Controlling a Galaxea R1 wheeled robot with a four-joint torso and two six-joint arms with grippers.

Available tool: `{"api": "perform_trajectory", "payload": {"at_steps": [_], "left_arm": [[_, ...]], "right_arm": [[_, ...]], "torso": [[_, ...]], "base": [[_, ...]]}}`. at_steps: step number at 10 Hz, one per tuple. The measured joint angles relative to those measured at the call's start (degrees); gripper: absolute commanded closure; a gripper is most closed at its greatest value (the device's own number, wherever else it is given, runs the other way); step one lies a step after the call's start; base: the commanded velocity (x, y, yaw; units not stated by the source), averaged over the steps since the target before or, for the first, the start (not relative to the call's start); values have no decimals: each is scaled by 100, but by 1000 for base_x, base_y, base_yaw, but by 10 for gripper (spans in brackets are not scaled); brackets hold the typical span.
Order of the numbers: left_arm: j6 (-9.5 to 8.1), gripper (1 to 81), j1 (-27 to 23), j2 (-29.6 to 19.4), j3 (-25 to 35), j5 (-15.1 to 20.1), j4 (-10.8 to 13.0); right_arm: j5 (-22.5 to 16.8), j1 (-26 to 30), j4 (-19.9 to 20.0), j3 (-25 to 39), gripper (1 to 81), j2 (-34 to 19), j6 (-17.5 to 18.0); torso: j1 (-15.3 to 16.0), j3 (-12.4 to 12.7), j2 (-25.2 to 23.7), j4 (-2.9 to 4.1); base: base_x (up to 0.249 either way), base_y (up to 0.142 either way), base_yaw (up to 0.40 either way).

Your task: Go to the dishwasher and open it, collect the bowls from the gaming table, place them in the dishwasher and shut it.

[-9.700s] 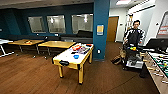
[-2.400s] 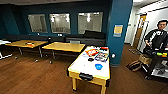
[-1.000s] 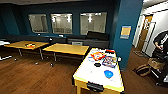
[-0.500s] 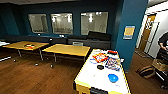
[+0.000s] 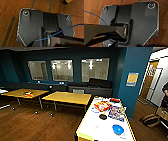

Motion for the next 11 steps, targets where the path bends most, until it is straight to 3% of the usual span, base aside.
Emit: {"api": "perform_trajectory", "payload": {"at_steps": [7, 11], "left_arm": [[-2, 10, 0, 17, 0, 0, 2], [-2, 10, -2, 12, 0, -13, 2]], "right_arm": [[2, 0, 20, 0, 10, 18, 41], [22, 59, 305, -88, 10, 46, 201]], "torso": [[0, 0, 0, 0], [5, 0, 2, 0]], "base": [[171, 9, 0], [146, 0, 0]]}}
